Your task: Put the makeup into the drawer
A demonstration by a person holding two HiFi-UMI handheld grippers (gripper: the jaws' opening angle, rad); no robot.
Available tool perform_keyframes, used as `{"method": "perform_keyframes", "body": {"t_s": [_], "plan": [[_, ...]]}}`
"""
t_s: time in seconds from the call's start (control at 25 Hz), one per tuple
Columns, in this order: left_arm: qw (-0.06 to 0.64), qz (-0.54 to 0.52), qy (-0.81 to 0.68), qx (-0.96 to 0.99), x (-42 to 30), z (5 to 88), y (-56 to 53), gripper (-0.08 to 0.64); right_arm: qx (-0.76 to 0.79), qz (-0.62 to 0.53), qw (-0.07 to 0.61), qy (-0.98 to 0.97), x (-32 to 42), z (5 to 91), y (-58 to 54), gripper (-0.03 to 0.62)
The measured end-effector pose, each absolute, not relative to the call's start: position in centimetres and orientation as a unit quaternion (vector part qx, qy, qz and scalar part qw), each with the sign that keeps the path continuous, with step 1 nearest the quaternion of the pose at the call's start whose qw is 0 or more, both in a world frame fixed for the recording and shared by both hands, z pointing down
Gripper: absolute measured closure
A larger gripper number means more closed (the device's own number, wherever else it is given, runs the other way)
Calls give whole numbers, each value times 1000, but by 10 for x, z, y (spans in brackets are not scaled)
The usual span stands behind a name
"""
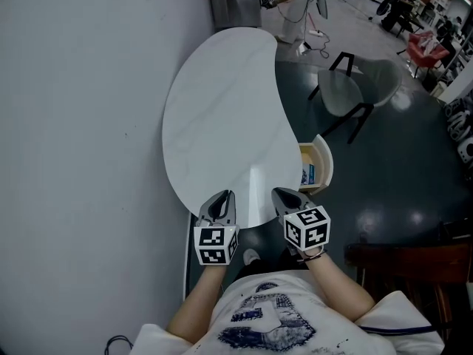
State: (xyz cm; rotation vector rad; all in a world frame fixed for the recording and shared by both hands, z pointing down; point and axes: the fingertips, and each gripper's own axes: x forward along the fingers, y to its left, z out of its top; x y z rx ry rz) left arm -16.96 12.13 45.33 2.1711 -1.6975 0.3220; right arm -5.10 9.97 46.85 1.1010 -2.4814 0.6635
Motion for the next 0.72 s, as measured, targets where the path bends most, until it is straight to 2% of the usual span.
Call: {"method": "perform_keyframes", "body": {"t_s": [0.72], "plan": [[180, 114, -607, 766, -184, 448, 132, 525, 392, 226, 162, -877, -50, 460, 102, 572]]}}
